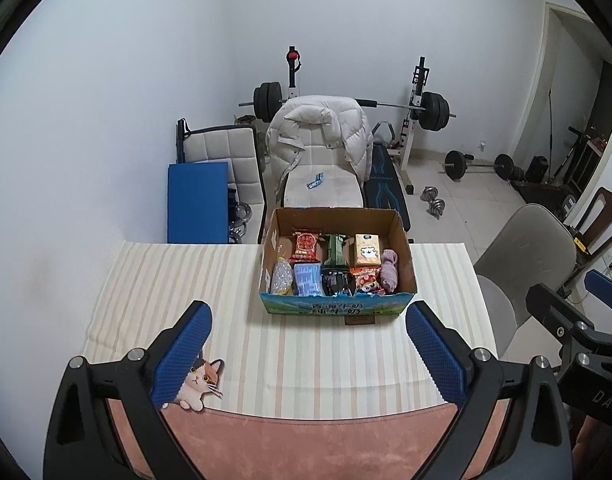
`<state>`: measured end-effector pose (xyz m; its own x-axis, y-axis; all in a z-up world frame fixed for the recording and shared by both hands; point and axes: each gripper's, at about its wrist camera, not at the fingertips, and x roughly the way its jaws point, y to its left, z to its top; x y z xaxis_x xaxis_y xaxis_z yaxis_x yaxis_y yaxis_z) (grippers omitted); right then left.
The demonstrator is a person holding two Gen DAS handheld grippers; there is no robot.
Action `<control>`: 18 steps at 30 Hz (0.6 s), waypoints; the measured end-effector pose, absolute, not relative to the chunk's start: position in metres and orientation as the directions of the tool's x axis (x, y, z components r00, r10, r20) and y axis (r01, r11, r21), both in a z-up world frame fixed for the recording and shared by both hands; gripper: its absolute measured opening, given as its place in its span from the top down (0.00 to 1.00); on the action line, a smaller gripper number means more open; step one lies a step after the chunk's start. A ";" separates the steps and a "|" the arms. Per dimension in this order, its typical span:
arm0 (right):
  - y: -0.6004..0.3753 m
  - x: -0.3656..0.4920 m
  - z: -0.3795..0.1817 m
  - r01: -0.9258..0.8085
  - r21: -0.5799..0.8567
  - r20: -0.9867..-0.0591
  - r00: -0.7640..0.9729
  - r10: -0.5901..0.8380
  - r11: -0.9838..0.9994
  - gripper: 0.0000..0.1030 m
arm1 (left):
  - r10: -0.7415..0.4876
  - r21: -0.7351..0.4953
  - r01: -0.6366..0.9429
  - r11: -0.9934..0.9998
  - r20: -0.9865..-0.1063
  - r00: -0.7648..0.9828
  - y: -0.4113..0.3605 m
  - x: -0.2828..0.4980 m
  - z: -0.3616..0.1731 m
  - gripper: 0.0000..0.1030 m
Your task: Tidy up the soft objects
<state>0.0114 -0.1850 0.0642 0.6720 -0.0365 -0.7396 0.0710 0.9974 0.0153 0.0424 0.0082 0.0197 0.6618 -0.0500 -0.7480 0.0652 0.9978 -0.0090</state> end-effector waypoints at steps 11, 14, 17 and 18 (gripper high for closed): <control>-0.188 0.011 0.070 0.091 0.010 -0.726 0.686 -0.056 0.996 0.00 | -0.052 -0.009 0.069 0.998 -0.742 0.668 0.010 0.041 0.023 0.03; -0.187 0.012 0.069 0.090 0.007 -0.725 0.687 -0.057 0.996 0.00 | -0.048 -0.007 0.064 0.998 -0.739 0.672 0.010 0.042 0.026 0.03; -0.187 0.012 0.069 0.090 0.005 -0.724 0.687 -0.058 0.996 0.00 | -0.049 -0.009 0.063 0.998 -0.738 0.673 0.010 0.043 0.028 0.03; -0.187 0.012 0.068 0.092 0.005 -0.724 0.687 -0.060 0.996 0.00 | -0.049 -0.008 0.063 0.998 -0.737 0.674 0.011 0.043 0.028 0.03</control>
